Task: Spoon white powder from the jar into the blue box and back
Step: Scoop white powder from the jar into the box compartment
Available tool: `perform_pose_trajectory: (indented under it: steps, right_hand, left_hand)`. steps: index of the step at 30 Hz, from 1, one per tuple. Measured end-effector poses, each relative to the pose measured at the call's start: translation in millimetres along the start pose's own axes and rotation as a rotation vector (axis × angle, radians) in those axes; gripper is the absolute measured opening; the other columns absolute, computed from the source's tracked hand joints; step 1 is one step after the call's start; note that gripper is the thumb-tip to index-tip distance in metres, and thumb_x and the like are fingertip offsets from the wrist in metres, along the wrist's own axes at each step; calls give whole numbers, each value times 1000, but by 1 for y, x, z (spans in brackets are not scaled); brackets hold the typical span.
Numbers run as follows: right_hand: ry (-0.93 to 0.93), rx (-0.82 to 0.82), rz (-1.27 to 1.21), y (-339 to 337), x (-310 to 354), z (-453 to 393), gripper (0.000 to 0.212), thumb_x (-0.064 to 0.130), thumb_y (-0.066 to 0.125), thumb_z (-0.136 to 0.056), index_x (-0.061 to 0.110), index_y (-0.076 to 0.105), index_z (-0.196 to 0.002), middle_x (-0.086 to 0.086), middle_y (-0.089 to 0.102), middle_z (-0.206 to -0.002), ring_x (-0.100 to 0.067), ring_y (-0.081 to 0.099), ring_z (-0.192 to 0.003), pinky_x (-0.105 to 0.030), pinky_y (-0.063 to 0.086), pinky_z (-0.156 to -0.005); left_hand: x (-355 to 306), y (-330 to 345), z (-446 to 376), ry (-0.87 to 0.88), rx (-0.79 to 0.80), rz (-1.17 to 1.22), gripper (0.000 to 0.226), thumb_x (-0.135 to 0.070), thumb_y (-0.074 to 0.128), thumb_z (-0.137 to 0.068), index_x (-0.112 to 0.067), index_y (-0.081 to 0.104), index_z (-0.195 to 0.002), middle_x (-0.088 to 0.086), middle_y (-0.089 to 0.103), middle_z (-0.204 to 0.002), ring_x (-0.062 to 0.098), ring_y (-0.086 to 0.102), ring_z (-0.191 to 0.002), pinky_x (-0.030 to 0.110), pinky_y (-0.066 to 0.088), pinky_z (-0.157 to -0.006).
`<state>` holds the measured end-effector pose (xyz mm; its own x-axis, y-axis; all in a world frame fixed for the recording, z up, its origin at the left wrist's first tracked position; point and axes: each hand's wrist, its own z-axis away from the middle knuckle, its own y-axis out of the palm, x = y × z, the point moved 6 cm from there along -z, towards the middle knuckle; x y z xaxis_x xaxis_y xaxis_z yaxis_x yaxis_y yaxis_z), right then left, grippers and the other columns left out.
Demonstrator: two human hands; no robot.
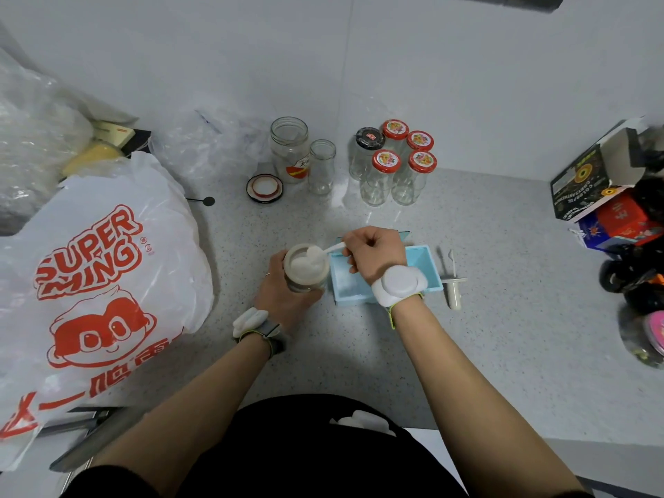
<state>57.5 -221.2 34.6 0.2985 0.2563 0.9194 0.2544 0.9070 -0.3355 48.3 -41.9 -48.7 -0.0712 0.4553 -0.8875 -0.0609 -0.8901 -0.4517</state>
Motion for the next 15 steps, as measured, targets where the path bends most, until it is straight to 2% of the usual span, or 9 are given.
perform_pose_trajectory:
  steps: [2,4,6,12,15]
  right_hand:
    - [-25,46,52,6,-3,4,20,12,61,-86,16,66,-66,-7,65,-62,-16,57,-48,-33,54,-55]
    - [-45,76,122,9,-7,6,20,15,63,-84,24,67,-67,-12,69,-67,-23,64,-57,-40,58,-66]
    - [-59,82,169,9,-9,6,23,17,64,-83,30,65,-64,-12,70,-69,-25,67,-64,-45,58,-72]
    - [-86,54,189,3,-9,9,19,19,63,-83,28,68,-68,-10,70,-67,-25,67,-65,-45,57,-72]
    - [-71,13,163,-4,-12,12,15,19,63,-83,23,70,-71,-10,70,-67,-24,66,-64,-45,57,-73]
  left_hand:
    - [0,0,0,-7,1,-15,84,-39,85,-66,-28,34,-133,-9,53,-117,11,54,-99,26,44,-81]
    - [-1,0,-1,-20,11,-2,83,-36,85,-67,-28,35,-131,-11,53,-114,10,54,-97,22,41,-78]
    - [-2,0,-1,-26,20,11,82,-34,86,-67,-27,35,-131,-10,53,-115,10,54,-97,24,41,-79]
    - [-4,-3,1,0,27,20,82,-31,87,-66,-21,37,-131,-3,55,-121,12,55,-100,24,42,-81]
    - [-2,-4,6,10,39,18,85,-37,87,-63,-23,37,-131,-4,56,-120,16,57,-103,31,47,-85]
